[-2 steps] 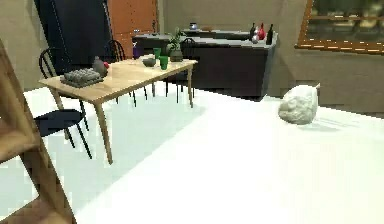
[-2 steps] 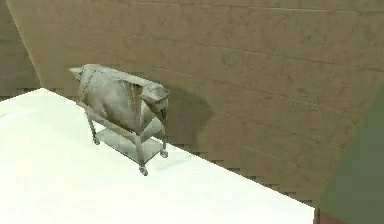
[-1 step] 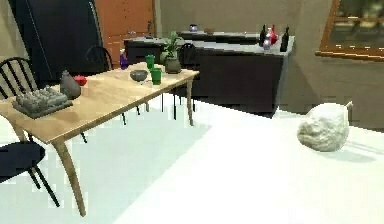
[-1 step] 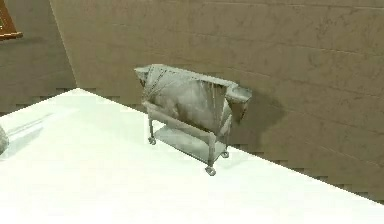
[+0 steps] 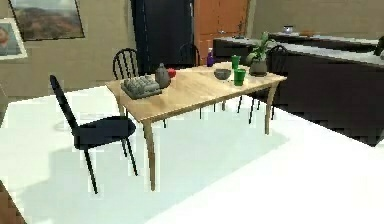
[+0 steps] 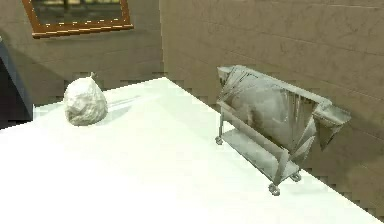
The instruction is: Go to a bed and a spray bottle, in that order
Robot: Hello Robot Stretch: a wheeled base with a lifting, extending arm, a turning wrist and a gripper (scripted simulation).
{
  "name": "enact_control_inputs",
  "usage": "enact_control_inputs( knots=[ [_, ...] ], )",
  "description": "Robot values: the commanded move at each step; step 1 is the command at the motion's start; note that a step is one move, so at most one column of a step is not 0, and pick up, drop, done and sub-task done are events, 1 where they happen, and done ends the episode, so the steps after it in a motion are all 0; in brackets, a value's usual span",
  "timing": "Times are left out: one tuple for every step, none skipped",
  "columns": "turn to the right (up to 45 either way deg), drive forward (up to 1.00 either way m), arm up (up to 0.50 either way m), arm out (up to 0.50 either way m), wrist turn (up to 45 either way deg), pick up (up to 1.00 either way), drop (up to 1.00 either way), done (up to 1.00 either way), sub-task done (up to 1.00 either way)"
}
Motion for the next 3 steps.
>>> enact_control_inputs(
  knots=[
    [0.0,0.35,0.0,0.0,0.0,0.0,0.0,0.0,0.0],
    [-42.0,0.0,0.0,0.0,0.0,0.0,0.0,0.0,0.0],
    [0.0,0.9,0.0,0.0,0.0,0.0,0.0,0.0,0.0]
  ],
)
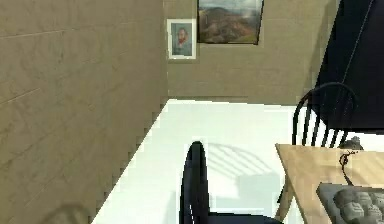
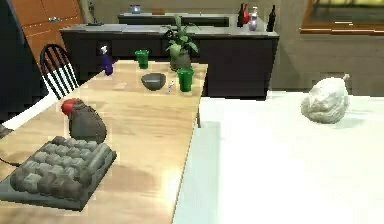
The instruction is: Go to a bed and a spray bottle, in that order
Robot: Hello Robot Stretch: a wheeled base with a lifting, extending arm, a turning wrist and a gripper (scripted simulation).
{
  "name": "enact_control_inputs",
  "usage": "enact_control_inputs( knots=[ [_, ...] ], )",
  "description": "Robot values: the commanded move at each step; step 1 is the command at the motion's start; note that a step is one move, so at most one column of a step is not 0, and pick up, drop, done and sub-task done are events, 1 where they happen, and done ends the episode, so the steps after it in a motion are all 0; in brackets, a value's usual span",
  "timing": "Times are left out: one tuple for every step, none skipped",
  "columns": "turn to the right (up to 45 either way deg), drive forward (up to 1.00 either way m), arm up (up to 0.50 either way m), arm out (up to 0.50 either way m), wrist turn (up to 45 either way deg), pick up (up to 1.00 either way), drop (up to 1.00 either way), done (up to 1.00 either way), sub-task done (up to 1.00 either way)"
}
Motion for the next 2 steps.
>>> enact_control_inputs(
  knots=[
    [-36.0,0.0,0.0,0.0,0.0,0.0,0.0,0.0,0.0],
    [0.0,0.4,0.0,0.0,0.0,0.0,0.0,0.0,0.0]
  ],
)
